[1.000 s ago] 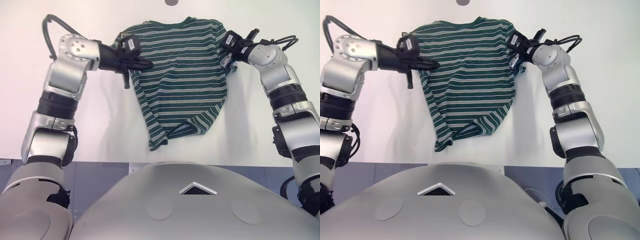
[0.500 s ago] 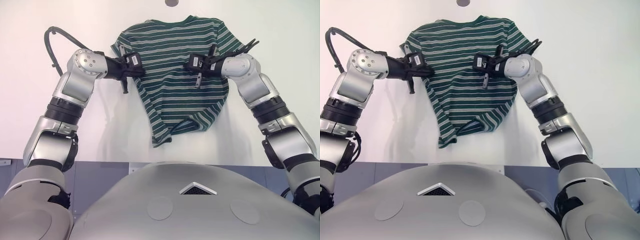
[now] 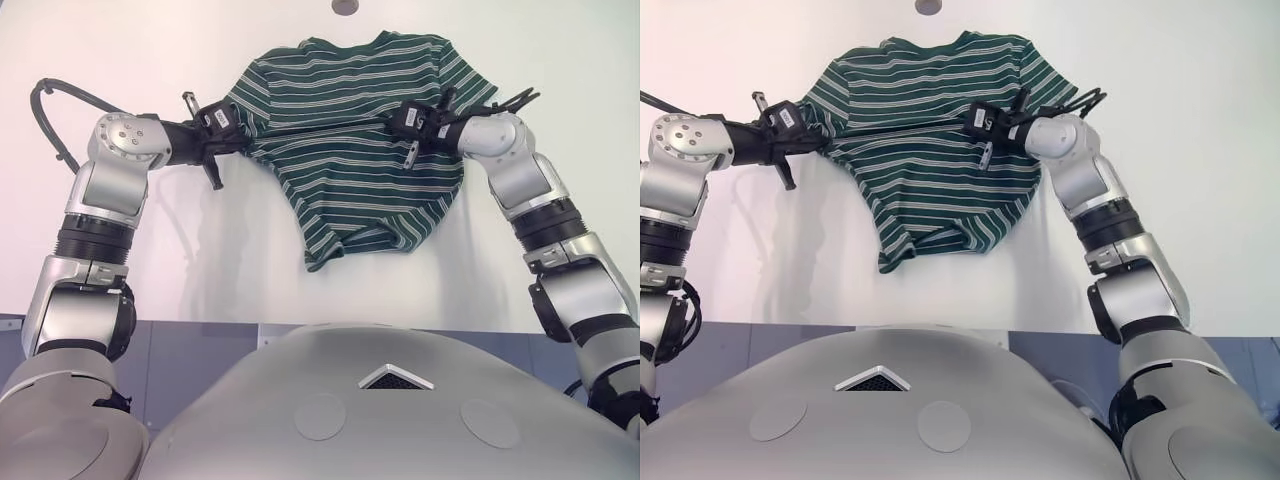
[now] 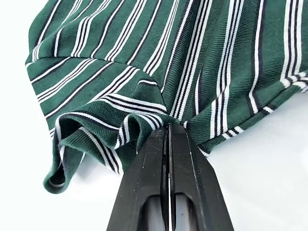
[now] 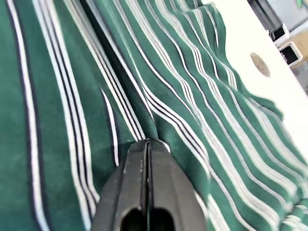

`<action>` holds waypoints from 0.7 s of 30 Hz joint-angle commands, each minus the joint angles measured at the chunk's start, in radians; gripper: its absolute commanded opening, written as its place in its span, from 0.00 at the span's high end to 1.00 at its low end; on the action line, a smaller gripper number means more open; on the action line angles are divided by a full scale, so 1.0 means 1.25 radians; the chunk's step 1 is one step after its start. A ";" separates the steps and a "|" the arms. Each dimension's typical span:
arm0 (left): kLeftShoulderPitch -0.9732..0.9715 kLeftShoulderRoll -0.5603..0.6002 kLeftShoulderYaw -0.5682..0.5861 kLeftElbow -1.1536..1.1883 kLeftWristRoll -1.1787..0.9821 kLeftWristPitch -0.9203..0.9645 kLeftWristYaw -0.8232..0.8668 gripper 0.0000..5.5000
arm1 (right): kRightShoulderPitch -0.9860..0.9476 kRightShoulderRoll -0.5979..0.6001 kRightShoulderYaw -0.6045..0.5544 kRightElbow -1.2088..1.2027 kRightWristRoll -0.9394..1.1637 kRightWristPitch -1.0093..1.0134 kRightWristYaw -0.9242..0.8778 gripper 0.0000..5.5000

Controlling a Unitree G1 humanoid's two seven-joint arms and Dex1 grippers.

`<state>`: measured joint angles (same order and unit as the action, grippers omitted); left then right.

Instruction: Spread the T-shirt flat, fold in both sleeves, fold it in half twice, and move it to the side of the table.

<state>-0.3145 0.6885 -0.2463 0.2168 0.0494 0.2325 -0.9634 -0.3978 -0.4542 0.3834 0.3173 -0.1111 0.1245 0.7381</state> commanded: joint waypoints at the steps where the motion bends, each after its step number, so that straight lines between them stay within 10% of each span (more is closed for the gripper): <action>1: 0.008 -0.011 0.056 -0.079 -0.088 0.067 -0.030 1.00 | 0.013 -0.023 -0.085 -0.128 0.100 0.076 0.062 1.00; 8: 0.046 0.008 0.007 -0.367 -0.228 0.232 -0.124 1.00 | 0.170 -0.209 -0.036 -0.413 0.169 0.162 0.288 1.00; 16: 0.094 0.084 -0.226 -0.312 -0.029 0.123 -0.163 1.00 | 0.169 -0.258 0.067 -0.396 0.066 0.127 0.337 1.00; 21: 0.109 0.137 -0.196 -0.316 -0.049 0.090 -0.201 1.00 | 0.214 -0.341 0.056 -0.418 0.069 0.078 0.395 1.00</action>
<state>-0.2185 0.7929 -0.4985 -0.2027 -0.0335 0.3286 -1.1849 -0.1842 -0.8081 0.4586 -0.1972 -0.0085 0.2292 1.1930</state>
